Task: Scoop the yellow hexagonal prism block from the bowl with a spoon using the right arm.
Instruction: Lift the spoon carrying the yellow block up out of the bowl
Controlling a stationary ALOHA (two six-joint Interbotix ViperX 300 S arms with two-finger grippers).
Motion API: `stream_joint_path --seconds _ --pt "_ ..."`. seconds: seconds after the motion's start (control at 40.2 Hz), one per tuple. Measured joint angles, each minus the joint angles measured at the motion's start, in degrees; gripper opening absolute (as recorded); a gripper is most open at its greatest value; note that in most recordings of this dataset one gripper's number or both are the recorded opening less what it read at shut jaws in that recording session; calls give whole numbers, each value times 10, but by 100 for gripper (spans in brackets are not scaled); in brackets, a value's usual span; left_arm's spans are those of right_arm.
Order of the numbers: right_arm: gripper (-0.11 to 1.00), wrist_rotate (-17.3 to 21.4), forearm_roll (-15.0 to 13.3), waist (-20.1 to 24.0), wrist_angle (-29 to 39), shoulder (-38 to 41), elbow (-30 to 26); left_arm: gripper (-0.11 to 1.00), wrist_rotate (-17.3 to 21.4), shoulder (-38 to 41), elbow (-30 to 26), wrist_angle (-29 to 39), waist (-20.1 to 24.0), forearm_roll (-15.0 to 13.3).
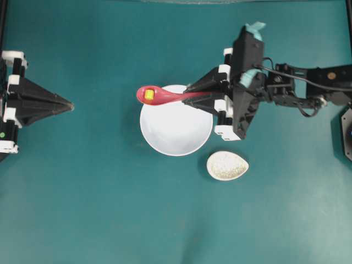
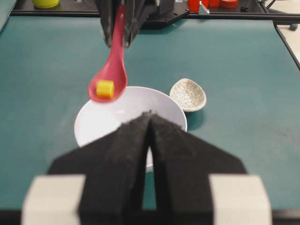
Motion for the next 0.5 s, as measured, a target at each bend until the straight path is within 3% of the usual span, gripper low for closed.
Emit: stream_joint_path --seconds 0.497 --pt "24 -7 -1 2 -33 -62 23 0 0 -1 0 -1 0 1"
